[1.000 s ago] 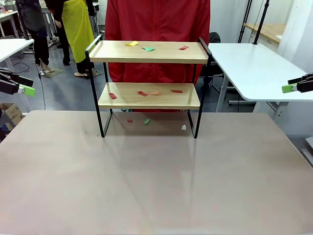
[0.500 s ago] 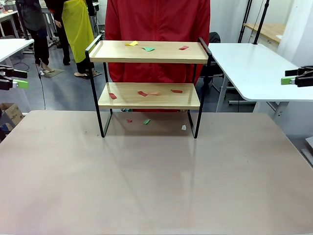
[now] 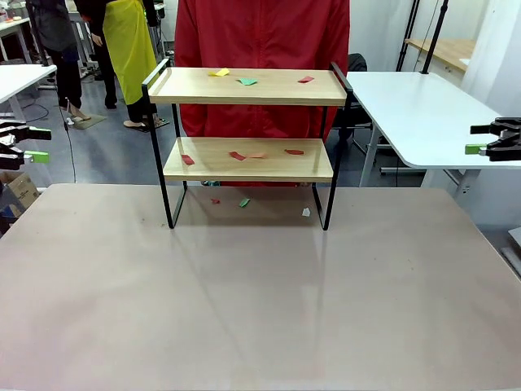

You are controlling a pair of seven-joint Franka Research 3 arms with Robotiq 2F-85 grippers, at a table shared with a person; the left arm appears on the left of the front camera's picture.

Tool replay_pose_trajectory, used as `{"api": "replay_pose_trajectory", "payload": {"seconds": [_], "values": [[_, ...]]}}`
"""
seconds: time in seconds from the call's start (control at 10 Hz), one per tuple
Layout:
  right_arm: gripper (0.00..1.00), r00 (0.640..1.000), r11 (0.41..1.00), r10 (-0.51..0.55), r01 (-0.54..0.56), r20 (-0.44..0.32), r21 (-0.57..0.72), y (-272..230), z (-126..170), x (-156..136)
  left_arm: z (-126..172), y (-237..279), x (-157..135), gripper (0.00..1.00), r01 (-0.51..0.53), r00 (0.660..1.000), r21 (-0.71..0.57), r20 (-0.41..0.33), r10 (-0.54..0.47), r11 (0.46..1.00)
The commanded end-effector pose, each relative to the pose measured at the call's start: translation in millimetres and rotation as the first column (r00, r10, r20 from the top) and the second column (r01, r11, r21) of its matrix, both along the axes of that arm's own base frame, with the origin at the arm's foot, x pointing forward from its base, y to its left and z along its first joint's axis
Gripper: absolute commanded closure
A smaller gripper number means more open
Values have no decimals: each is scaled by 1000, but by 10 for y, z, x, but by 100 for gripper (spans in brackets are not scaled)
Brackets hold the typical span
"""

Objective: Clean the shelf.
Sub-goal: Pick up the Duster handed by the human.

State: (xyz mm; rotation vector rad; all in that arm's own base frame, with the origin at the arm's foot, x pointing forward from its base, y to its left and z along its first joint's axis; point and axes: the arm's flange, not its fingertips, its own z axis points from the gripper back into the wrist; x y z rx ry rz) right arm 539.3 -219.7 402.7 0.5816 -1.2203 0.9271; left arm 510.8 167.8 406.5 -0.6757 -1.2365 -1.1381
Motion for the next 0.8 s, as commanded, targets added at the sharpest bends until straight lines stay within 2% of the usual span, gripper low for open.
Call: {"api": "replay_pose_trajectory", "payload": {"seconds": [0.0, 0.4, 0.5, 0.6, 0.7], "values": [[0, 998, 999, 11, -14, 59, 48, -57, -47, 82, -15, 96, 43, 0, 30, 998, -55, 52, -27, 998], [0, 997, 998, -9, 5, 75, 63, -126, -115, 196, -79, 128, 53, 0, 28, 998, -64, 55, -25, 998], [0, 1000, 998, -5, 3, 25, 55, -126, -105, 99, -48, 121, 68, 0, 13, 998, -77, 68, -8, 997], [0, 1000, 998, -5, 3, 25, 55, -126, -105, 99, -91, 147, 11, 0, 25, 999, -45, 21, -24, 999], [0, 1000, 998, -5, 3, 25, 55, -126, -105, 99, -91, 147, 11, 0, 25, 999, -45, 21, -24, 999]]}}
